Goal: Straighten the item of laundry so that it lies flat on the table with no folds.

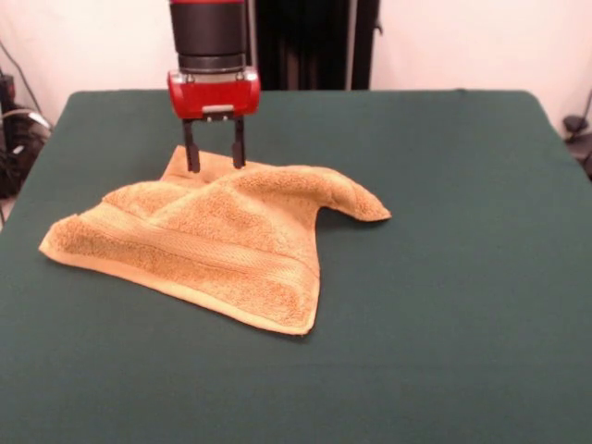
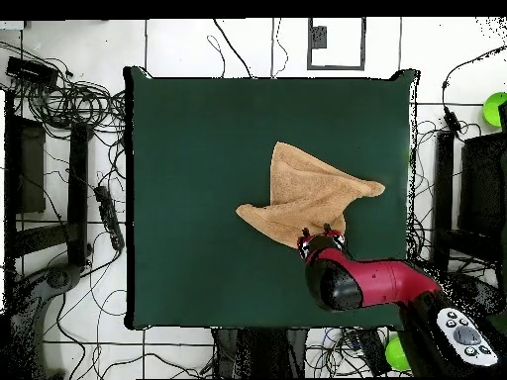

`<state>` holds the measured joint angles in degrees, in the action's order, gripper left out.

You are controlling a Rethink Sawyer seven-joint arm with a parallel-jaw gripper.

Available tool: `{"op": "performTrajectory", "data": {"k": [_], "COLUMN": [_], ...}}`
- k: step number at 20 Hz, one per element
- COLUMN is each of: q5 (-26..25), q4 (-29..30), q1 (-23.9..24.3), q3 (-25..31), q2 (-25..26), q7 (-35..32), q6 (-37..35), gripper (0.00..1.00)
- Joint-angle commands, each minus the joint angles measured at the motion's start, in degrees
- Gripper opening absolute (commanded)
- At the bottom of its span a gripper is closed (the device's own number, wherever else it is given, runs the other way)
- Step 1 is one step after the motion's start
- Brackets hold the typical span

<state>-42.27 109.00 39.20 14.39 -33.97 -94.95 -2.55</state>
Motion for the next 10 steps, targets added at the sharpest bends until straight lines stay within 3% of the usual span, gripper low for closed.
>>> {"op": "performTrajectory", "data": {"k": [1, 10], "q5": [-1.16, -0.43], "q4": [1.23, -1.79], "q1": [-3.59, -5.67], "q3": [-2.82, -5.83], "q2": [4.96, 10.53], "q7": [-8.08, -7.66], "q6": [4.65, 9.29], "gripper": [1.0, 1.0]}}
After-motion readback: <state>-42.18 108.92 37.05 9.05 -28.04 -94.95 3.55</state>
